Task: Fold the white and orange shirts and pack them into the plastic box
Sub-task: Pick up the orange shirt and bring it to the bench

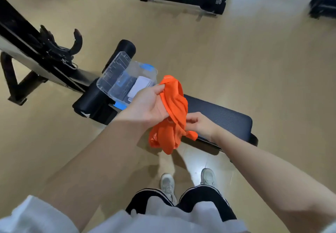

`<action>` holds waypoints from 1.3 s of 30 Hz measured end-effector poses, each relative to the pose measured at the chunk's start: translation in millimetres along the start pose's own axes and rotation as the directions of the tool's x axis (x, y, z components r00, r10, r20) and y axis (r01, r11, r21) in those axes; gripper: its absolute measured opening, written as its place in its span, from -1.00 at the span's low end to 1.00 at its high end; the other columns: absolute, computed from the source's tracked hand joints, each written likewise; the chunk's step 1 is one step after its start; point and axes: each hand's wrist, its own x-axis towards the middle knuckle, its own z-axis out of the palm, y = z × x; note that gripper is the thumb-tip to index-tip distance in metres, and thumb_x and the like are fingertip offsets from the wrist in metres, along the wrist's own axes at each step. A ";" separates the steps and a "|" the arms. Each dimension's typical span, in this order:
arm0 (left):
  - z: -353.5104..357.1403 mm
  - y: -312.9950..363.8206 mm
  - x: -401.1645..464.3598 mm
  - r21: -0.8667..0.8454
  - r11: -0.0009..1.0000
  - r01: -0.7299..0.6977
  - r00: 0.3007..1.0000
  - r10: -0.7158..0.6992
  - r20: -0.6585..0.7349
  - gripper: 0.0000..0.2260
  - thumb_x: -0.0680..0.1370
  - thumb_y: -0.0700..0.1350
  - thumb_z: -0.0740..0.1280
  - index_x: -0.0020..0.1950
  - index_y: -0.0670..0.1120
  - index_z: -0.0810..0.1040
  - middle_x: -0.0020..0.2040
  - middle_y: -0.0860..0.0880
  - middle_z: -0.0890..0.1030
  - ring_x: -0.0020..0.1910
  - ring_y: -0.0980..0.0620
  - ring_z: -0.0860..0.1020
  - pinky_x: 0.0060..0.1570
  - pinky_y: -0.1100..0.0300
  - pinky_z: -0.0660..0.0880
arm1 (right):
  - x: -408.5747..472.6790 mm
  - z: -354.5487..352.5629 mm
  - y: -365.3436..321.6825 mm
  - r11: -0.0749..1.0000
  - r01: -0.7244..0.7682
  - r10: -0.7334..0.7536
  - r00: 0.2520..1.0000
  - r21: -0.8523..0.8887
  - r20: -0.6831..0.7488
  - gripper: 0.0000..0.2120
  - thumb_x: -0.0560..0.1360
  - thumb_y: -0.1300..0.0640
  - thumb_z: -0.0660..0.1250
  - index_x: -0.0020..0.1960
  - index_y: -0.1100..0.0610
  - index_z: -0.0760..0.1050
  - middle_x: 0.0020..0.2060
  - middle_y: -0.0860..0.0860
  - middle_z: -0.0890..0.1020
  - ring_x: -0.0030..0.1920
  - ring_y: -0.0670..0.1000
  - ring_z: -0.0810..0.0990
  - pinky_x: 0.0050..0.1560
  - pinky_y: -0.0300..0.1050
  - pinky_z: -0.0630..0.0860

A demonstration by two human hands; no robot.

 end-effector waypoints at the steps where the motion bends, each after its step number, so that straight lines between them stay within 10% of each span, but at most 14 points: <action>1: -8.1 4.6 1.0 -0.001 1.000 0.003 1.000 -0.003 0.011 -0.74 0.64 -0.11 0.04 -0.01 -0.18 0.48 -0.12 -0.10 0.55 -0.14 -0.02 0.55 -0.10 0.07 0.52 | 4.5 5.5 0.5 1.000 -0.014 0.013 1.000 -0.019 -0.024 -0.91 0.38 0.27 0.38 -0.14 0.19 0.64 -0.25 0.06 0.65 -0.20 0.00 0.57 -0.09 -0.07 0.53; 6: -46.0 16.2 5.8 0.041 0.999 0.029 1.000 -0.029 -0.006 -0.73 0.65 -0.11 0.02 0.15 -0.18 0.46 -0.08 -0.12 0.57 -0.12 -0.01 0.57 -0.17 0.11 0.57 | 17.0 18.2 -2.5 0.996 0.038 -0.052 0.980 -0.076 -0.190 -0.91 0.46 0.24 0.31 -0.22 0.16 0.54 -0.23 0.10 0.61 -0.16 0.01 0.56 0.00 -0.03 0.51; 11: -58.0 22.8 7.9 0.061 0.997 0.051 0.998 -0.053 0.021 -0.64 0.65 -0.09 -0.01 0.07 -0.27 0.51 -0.12 -0.17 0.63 -0.06 -0.08 0.58 -0.06 0.02 0.49 | 19.3 34.6 -11.0 0.998 -0.006 0.006 1.000 -0.063 -0.002 -0.81 0.47 0.35 0.33 0.06 0.19 0.49 -0.11 0.05 0.61 -0.13 -0.11 0.59 0.03 -0.21 0.50; 15: -56.9 30.9 10.4 0.042 0.997 0.069 0.994 -0.073 0.087 -0.61 0.66 -0.08 -0.03 0.29 -0.27 0.41 0.05 -0.20 0.57 0.02 -0.11 0.55 0.09 -0.01 0.45 | 41.8 52.8 -18.4 0.964 0.051 -0.121 0.959 -0.262 -0.255 -0.73 0.39 0.05 0.38 -0.06 0.25 0.55 -0.14 0.23 0.64 -0.13 0.04 0.55 0.07 0.16 0.49; 18: -70.7 40.5 16.8 0.029 1.000 -0.002 0.998 0.001 0.056 -0.66 0.65 -0.09 0.00 0.28 -0.22 0.42 0.08 -0.17 0.58 0.06 -0.08 0.57 0.06 0.01 0.50 | 38.9 45.1 -26.0 0.896 -0.041 -0.147 0.912 -0.441 -0.383 -0.83 0.50 0.09 0.31 -0.22 0.15 0.51 -0.25 0.15 0.63 -0.19 0.10 0.55 -0.10 0.03 0.44; 24: -114.9 40.1 57.9 0.594 0.792 -0.139 0.895 0.358 -0.267 -0.78 0.60 -0.22 0.12 -0.18 -0.08 0.49 -0.23 -0.09 0.53 -0.18 -0.07 0.53 -0.42 0.22 0.52 | 18.3 42.8 -47.5 0.792 -0.090 -0.180 0.911 -0.604 -0.372 -0.81 0.50 0.05 0.32 -0.24 0.12 0.48 -0.42 -0.04 0.52 -0.36 -0.03 0.46 -0.26 -0.06 0.41; 28: -96.9 19.6 67.1 0.338 0.922 -0.188 0.956 0.250 -0.151 -0.72 0.65 -0.01 0.04 -0.05 -0.06 0.49 -0.12 -0.03 0.58 -0.10 0.02 0.56 -0.04 0.18 0.47 | 29.8 47.8 -72.5 0.995 -0.048 -0.007 0.838 -0.086 -0.546 -0.72 0.53 0.10 0.28 -0.34 0.07 0.37 -0.46 0.00 0.42 -0.43 -0.03 0.39 -0.39 -0.17 0.40; 31: -85.1 -10.9 60.4 0.445 0.880 -0.166 0.986 0.155 0.061 -0.66 0.62 0.14 0.01 0.18 -0.03 0.42 0.08 0.00 0.55 0.10 0.04 0.52 0.19 0.11 0.39 | 31.4 43.7 -89.6 0.918 0.010 0.227 0.805 0.396 -0.547 -0.76 0.58 0.12 0.20 -0.25 0.12 0.41 -0.41 0.06 0.44 -0.50 -0.07 0.47 -0.46 -0.27 0.51; 35: -84.9 -59.2 58.0 0.684 0.690 -0.239 0.971 0.155 0.183 -0.82 0.50 -0.11 0.37 0.05 -0.03 0.44 -0.04 0.04 0.59 -0.07 0.20 0.54 -0.08 0.47 0.46 | 30.1 32.2 -103.6 0.891 0.079 0.217 0.792 0.447 -0.571 -0.81 0.58 0.12 0.21 -0.19 0.16 0.45 -0.38 0.07 0.45 -0.52 -0.11 0.50 -0.47 -0.32 0.54; 39: -84.2 -64.3 71.4 0.683 0.685 -0.256 0.961 0.256 0.103 -0.83 0.52 -0.16 0.34 0.09 -0.04 0.47 0.03 -0.09 0.62 -0.02 0.04 0.59 0.05 0.14 0.52 | 25.6 22.2 -117.4 0.847 0.167 0.186 0.797 0.505 -0.575 -0.82 0.58 0.16 0.21 -0.16 0.22 0.44 -0.41 0.07 0.44 -0.59 -0.16 0.48 -0.51 -0.37 0.50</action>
